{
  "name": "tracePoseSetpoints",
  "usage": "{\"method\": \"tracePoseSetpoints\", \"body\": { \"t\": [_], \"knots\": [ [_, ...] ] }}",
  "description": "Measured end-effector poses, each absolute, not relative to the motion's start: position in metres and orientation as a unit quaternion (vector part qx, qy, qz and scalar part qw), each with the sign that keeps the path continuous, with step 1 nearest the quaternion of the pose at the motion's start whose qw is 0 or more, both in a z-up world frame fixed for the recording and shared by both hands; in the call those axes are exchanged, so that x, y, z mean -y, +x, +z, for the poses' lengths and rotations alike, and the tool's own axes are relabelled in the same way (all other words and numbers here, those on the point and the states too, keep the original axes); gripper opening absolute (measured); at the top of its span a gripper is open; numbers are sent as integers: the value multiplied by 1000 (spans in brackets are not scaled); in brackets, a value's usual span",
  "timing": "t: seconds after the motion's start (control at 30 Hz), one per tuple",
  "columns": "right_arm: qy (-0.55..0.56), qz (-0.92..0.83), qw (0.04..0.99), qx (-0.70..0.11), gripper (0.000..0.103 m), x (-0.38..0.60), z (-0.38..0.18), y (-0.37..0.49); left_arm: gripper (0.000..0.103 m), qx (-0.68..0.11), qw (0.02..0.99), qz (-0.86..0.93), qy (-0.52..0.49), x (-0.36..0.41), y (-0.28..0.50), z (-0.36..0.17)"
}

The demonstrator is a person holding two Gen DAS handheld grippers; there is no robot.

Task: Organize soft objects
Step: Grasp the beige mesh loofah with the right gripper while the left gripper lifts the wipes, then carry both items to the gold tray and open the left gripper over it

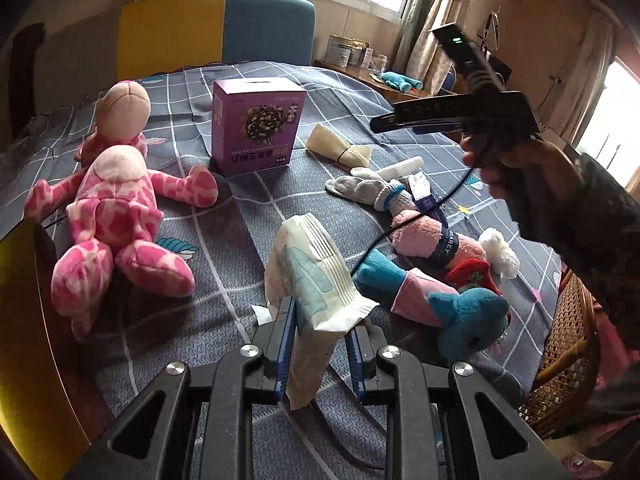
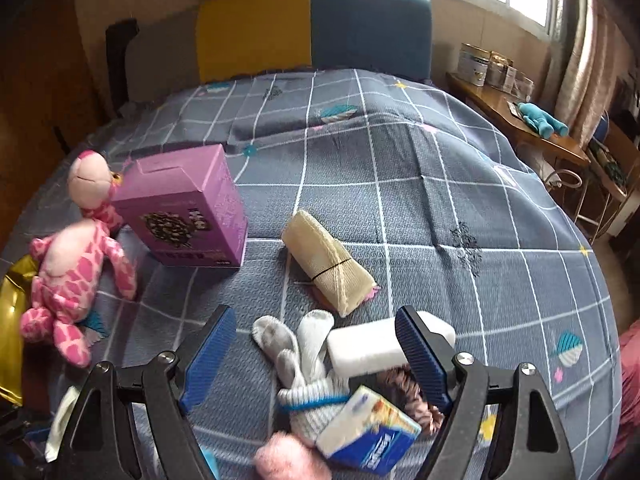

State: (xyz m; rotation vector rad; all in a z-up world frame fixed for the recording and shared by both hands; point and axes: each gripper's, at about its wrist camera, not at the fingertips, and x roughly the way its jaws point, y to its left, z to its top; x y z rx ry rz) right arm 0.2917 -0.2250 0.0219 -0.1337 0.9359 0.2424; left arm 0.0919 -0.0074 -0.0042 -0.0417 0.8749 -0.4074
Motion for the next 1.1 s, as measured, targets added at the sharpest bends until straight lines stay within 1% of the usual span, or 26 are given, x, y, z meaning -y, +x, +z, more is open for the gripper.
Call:
{"method": "tracePoseSetpoints", "body": {
  "t": [0.17, 0.27, 0.3, 0.33, 0.37, 0.4, 0.43, 0.47, 0.5, 0.57, 0.77, 0.93, 1.1],
  "knots": [
    [-155, 89, 857, -483, 83, 203, -15, 354, 24, -418, 886, -195, -46, -7, 84, -5],
    [-176, 83, 840, -506, 82, 199, -35, 377, 24, -416, 887, -195, -55, -11, 84, -5],
    [-180, 81, 833, -518, 72, 198, -42, 381, 24, -416, 886, -196, -59, -12, 85, -5],
    [-180, 83, 827, -526, 58, 198, -48, 383, 24, -415, 886, -197, -61, -13, 85, -6],
    [-175, 90, 824, -531, 48, 199, -51, 383, 24, -414, 886, -197, -64, -13, 85, -6],
    [-176, 89, 828, -525, 43, 200, -49, 380, 24, -414, 886, -198, -67, -14, 85, -7],
    [-178, 87, 833, -517, 32, 201, -45, 377, 24, -413, 886, -197, -71, -15, 86, -7],
    [-175, 79, 841, -506, 11, 204, -37, 371, 24, -412, 886, -197, -74, -16, 86, -7],
    [-161, 76, 847, -500, 7, 209, -29, 367, 24, -412, 886, -197, -77, -17, 86, -7],
    [-145, 78, 860, -483, 5, 214, -10, 354, 23, -411, 886, -196, -82, -18, 85, -7],
    [-158, 125, 870, -451, 3, 206, 26, 298, 23, -411, 885, -198, -98, -22, 77, -2],
    [-145, 158, 868, -447, 2, 206, 38, 258, 23, -406, 885, -202, -103, -23, 59, 6],
    [-131, 140, 876, -442, 3, 223, 40, 260, 23, -403, 887, -200, -104, -27, 44, 13]
  ]
}}
